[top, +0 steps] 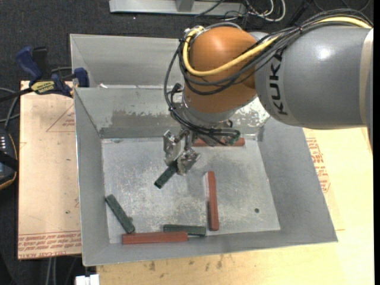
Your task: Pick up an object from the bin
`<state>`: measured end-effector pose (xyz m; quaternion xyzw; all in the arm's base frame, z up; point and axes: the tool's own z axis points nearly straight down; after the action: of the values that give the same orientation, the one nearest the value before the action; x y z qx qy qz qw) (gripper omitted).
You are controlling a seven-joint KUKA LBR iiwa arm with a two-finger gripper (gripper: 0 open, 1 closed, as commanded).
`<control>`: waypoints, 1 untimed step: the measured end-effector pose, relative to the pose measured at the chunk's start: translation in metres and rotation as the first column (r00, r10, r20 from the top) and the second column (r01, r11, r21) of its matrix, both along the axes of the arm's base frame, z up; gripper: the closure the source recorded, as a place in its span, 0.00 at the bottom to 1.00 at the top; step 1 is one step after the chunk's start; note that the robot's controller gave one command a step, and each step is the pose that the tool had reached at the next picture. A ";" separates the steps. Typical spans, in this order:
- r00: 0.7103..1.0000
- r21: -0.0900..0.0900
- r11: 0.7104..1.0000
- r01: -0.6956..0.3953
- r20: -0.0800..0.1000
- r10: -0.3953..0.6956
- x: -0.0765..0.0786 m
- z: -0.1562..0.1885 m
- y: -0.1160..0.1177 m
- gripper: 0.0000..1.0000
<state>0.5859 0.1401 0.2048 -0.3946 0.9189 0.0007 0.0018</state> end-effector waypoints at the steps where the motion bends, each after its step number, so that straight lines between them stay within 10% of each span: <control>1: 1.000 0.000 1.000 0.000 -0.001 0.000 0.000 0.000 0.000 0.00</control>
Offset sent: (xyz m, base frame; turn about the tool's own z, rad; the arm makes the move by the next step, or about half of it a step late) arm 0.0000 0.0000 0.0000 0.0000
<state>0.5858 0.1400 0.2046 -0.3945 0.9189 0.0009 0.0016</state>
